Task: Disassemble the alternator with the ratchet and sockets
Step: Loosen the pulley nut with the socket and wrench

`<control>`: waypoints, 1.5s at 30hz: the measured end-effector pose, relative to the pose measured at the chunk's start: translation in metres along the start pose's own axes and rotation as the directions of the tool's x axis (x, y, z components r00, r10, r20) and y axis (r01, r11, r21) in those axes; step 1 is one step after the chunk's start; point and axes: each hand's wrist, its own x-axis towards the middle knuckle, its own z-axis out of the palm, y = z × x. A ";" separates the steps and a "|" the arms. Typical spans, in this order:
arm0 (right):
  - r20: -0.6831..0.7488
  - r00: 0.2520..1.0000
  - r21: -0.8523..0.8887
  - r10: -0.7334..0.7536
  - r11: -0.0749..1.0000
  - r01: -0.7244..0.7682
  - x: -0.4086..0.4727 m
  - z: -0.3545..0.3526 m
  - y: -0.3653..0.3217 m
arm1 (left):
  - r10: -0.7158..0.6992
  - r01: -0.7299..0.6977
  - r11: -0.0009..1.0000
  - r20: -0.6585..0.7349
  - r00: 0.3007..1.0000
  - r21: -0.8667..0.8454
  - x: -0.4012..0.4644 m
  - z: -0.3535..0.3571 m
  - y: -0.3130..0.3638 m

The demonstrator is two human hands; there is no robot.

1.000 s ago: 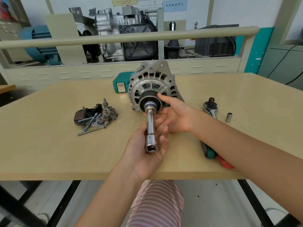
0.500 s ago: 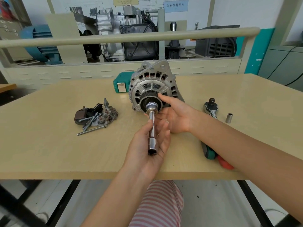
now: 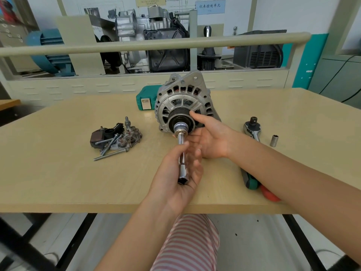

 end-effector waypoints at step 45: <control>0.010 1.000 -0.023 -0.001 1.000 0.001 0.000 -0.001 0.001 | 0.103 -0.089 0.986 -0.094 0.990 0.141 0.000 0.005 0.002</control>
